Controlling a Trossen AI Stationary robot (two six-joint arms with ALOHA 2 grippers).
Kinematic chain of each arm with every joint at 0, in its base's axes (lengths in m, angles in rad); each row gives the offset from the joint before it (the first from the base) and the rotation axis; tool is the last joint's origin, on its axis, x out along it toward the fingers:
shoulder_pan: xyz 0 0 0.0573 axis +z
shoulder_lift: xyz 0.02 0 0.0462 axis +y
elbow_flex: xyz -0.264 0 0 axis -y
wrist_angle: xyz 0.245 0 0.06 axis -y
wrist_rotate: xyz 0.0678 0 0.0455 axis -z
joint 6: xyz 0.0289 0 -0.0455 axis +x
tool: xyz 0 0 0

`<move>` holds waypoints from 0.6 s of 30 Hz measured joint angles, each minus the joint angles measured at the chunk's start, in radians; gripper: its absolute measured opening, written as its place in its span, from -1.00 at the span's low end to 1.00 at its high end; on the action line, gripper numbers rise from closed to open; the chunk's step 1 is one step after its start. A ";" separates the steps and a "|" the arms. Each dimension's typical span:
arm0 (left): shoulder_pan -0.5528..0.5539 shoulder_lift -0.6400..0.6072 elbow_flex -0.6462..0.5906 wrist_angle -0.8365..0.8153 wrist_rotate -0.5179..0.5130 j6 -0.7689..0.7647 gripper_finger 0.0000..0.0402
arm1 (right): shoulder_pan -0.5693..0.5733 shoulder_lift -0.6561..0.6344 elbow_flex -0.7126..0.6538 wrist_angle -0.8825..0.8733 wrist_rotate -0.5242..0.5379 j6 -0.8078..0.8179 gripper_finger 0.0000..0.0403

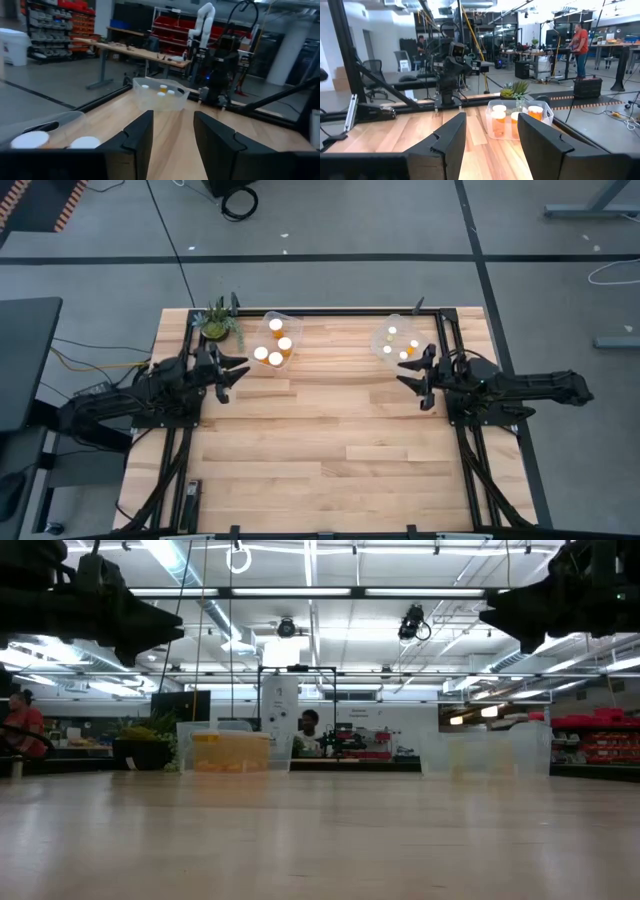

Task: Pick and place medicine bottles into bin by pill shape (circle, oval)
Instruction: Return to Home Position

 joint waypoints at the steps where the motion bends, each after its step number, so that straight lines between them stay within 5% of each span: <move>1: -0.003 -0.011 -0.010 -0.001 -0.015 0.003 -0.26 | 0.000 -0.001 -0.012 0.018 0.001 0.004 -0.08; 18: -0.033 -0.098 -0.059 -0.089 -0.125 -0.031 -0.28 | 0.035 0.002 -0.058 0.053 -0.008 0.124 -0.08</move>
